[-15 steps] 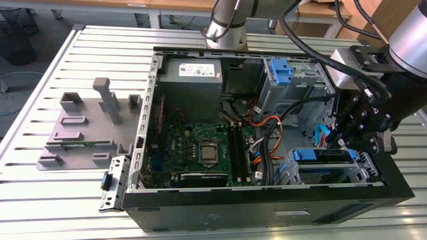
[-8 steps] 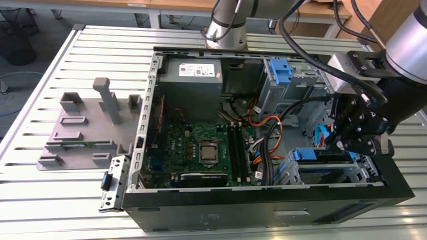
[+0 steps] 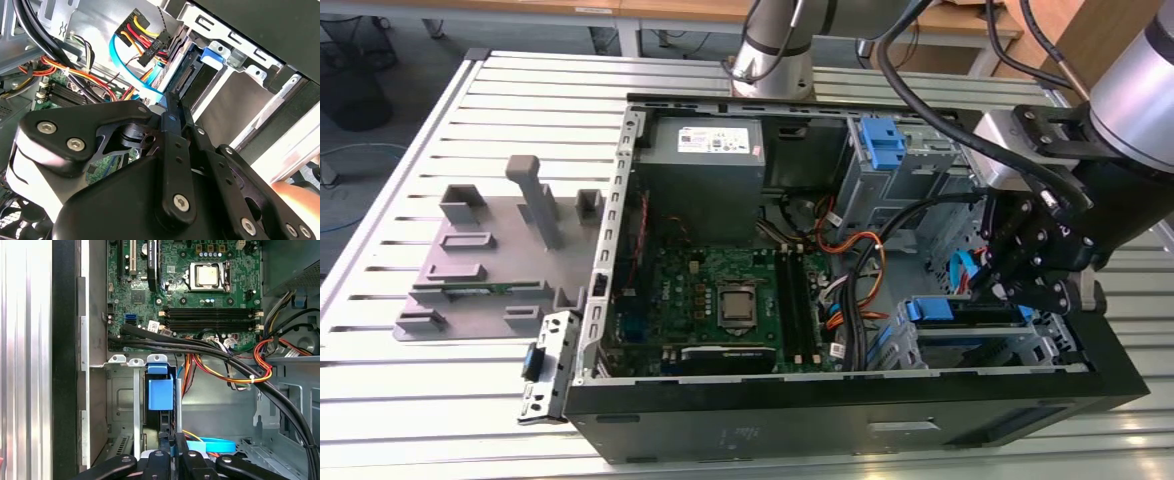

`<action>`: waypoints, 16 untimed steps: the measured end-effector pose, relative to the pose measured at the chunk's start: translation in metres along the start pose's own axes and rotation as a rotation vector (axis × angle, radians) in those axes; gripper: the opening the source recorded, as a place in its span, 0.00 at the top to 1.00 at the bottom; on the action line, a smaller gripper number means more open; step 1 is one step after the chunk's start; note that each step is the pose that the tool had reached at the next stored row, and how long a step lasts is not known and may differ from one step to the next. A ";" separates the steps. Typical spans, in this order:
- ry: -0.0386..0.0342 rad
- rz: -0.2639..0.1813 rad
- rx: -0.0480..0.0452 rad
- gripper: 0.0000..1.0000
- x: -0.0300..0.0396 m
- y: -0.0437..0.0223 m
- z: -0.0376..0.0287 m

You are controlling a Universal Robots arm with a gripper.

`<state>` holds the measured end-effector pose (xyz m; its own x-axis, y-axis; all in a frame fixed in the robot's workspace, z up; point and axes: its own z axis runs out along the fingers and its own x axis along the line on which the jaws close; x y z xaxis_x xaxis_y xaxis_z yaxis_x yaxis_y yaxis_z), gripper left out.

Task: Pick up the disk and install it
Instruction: 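Insert the first disk wire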

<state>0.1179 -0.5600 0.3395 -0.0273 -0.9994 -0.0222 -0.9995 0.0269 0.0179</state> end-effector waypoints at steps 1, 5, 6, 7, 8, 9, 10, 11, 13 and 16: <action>0.0002 0.000 0.0000 0.84 0.0000 0.0000 0.0001; 0.0001 0.000 -0.0007 0.84 0.0000 0.0000 0.0002; 0.0000 0.000 -0.0011 0.84 0.0000 0.0000 0.0003; 0.0000 0.000 -0.0013 0.84 0.0000 0.0000 0.0003; 0.0000 0.000 -0.0015 0.84 0.0000 0.0000 0.0002; 0.0000 0.000 -0.0016 0.84 0.0000 0.0000 0.0003; 0.0000 0.000 -0.0017 0.84 0.0000 0.0000 0.0003; 0.0000 0.000 -0.0034 0.84 0.0000 -0.0001 0.0003; 0.0001 0.000 -0.0045 0.84 0.0000 0.0000 0.0003; 0.0001 0.000 -0.0048 0.84 0.0000 0.0000 0.0003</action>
<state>0.1179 -0.5600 0.3393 -0.0274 -0.9994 -0.0221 -0.9994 0.0269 0.0228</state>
